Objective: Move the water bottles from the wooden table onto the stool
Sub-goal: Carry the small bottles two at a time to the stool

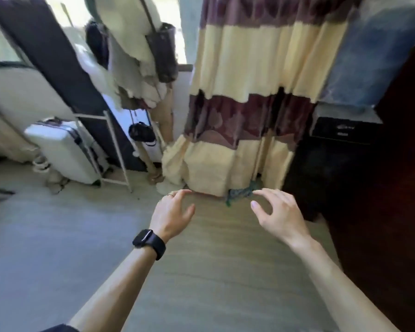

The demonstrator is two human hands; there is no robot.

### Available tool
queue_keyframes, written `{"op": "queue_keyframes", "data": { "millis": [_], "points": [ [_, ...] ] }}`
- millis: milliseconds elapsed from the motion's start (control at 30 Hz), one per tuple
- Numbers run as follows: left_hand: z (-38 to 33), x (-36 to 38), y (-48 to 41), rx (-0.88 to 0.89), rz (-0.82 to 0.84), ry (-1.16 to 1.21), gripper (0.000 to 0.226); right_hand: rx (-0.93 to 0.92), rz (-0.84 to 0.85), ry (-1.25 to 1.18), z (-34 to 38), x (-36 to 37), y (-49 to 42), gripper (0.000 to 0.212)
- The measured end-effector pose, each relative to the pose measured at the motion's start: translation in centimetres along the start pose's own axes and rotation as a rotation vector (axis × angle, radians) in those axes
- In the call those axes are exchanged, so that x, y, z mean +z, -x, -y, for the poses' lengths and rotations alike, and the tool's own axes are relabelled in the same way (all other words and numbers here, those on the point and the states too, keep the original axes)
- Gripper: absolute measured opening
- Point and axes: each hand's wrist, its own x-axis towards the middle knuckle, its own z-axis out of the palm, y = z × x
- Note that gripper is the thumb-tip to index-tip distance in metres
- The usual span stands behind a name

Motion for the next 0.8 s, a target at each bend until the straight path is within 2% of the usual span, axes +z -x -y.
{"op": "queue_keyframes", "data": {
  "millis": [133,267,467,700,800],
  "points": [
    [11.0,-8.9,2.1,-0.219,-0.215,0.024,0.041,-0.271,0.133,-0.039,12.5,7.0,-5.5,0.035],
    [18.4,-14.8,4.4,-0.382,-0.304,0.001,0.042,-0.458,0.193,-0.069,22.3,12.6,-9.4,0.037],
    [27.1,-22.4,5.0,-0.542,-0.429,-0.110,0.043,-0.681,0.323,-0.094,34.4,20.7,-15.5,0.041],
    [34.3,-30.7,-0.5,-0.698,-0.575,-0.148,0.043,-0.859,0.385,-0.161,45.8,28.1,-24.1,0.046],
    [37.0,-33.9,-3.0,-0.740,-0.634,-0.153,0.043,-0.917,0.399,-0.202,50.7,30.1,-27.9,0.041]
  ]
}}
